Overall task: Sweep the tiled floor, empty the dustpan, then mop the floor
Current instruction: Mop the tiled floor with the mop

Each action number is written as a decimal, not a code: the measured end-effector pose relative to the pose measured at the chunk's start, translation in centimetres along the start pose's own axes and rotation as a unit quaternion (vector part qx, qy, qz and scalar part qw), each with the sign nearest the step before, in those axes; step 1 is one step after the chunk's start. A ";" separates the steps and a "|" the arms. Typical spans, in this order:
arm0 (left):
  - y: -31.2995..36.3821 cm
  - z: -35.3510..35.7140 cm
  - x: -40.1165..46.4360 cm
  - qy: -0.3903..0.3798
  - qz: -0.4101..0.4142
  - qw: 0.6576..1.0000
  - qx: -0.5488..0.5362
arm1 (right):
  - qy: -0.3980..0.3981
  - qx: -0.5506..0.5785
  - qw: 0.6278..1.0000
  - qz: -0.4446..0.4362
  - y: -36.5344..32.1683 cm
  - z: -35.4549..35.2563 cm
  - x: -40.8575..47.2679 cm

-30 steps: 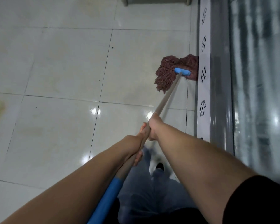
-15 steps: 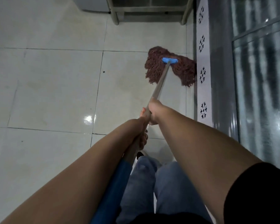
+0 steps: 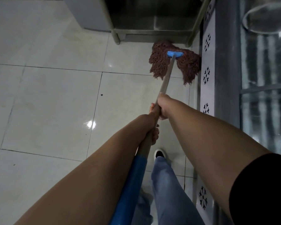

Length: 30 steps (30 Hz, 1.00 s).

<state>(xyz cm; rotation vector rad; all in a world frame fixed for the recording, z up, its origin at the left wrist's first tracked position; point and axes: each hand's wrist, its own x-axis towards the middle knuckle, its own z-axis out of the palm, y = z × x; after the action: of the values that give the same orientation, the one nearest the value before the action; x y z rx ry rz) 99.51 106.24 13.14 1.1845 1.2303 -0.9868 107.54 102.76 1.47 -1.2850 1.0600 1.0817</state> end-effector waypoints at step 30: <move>-52.9 -20.8 -5.1 0.048 -0.022 0.995 0.086 | -0.036 0.011 0.994 0.101 53.7 11.0 -13.4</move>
<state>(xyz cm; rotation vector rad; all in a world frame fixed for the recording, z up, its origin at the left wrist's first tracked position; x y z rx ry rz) 43.76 118.52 12.83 1.3566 1.2703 -1.0958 52.19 113.40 4.92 -1.1317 1.1619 1.2547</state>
